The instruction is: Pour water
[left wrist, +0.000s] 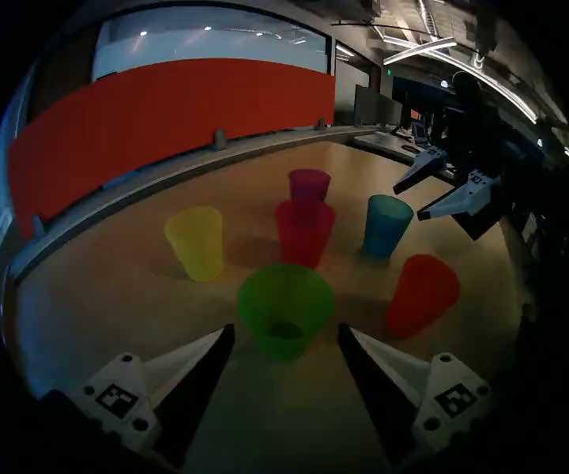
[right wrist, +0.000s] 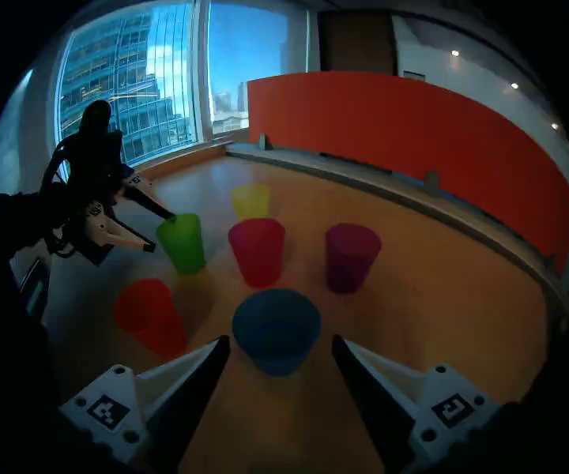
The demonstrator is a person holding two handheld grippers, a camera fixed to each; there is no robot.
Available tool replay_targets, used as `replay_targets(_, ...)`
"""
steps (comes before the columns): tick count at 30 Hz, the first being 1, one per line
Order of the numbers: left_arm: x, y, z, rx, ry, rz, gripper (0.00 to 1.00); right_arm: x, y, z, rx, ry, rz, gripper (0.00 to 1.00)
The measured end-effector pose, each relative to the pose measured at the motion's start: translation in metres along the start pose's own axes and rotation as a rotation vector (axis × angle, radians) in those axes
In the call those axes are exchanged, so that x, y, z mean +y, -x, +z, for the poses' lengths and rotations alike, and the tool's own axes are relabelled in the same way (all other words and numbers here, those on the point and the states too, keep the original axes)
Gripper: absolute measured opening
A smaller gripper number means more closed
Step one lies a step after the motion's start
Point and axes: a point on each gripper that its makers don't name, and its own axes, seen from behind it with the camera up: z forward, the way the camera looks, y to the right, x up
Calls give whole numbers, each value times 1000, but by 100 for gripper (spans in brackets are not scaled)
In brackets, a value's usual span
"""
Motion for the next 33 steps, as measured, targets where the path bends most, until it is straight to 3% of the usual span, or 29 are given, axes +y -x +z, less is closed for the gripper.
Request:
replay_targets(18,0,-1,23,-11,21,3,97,-5,7,29,-32,-17,-37,100)
replay_targets(33,-4,-6,33,-12,12,-3,97,-5,4,40,-31,-26,-40,100)
